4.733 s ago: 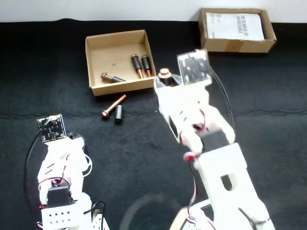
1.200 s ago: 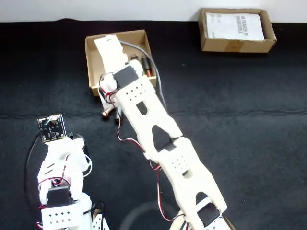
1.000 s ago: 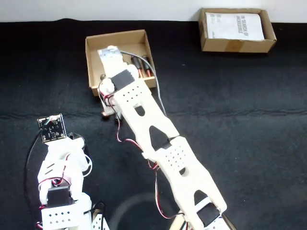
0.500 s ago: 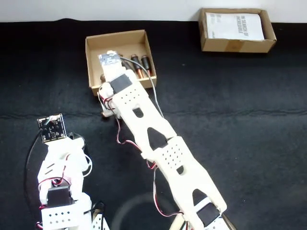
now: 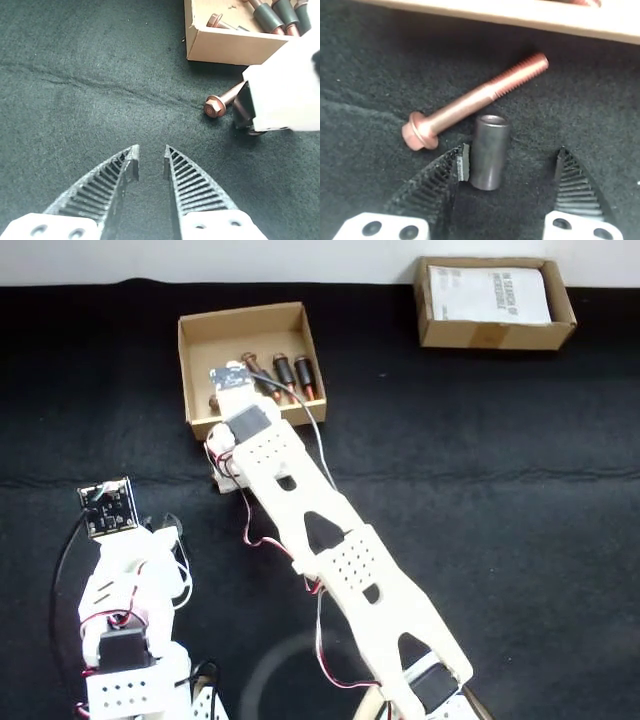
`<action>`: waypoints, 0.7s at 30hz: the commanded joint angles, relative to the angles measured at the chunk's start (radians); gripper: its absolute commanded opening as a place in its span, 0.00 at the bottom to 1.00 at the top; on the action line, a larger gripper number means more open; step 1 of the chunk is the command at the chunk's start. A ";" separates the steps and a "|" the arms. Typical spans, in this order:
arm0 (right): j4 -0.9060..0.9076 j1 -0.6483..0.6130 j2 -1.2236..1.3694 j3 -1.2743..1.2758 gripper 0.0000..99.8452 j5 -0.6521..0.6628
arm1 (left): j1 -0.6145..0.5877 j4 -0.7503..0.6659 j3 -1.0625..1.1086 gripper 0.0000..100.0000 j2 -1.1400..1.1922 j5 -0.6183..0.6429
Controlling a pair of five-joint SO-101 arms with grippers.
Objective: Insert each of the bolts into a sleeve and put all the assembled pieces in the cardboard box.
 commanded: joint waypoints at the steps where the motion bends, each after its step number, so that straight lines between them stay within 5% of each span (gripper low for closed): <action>1: -0.031 -0.007 -0.001 -0.039 0.25 -0.009 | 0.008 0.003 0.019 0.10 -0.001 0.000; 6: -0.087 -0.008 0.001 -0.039 0.23 -0.006 | 0.008 0.003 0.019 0.10 -0.001 0.000; 11: -0.127 -0.008 0.001 -0.039 0.01 -0.006 | 0.008 0.003 0.019 0.10 -0.001 0.000; 21: 0.028 0.033 -0.007 -0.039 0.01 -0.002 | 0.008 0.003 0.019 0.10 -0.001 0.000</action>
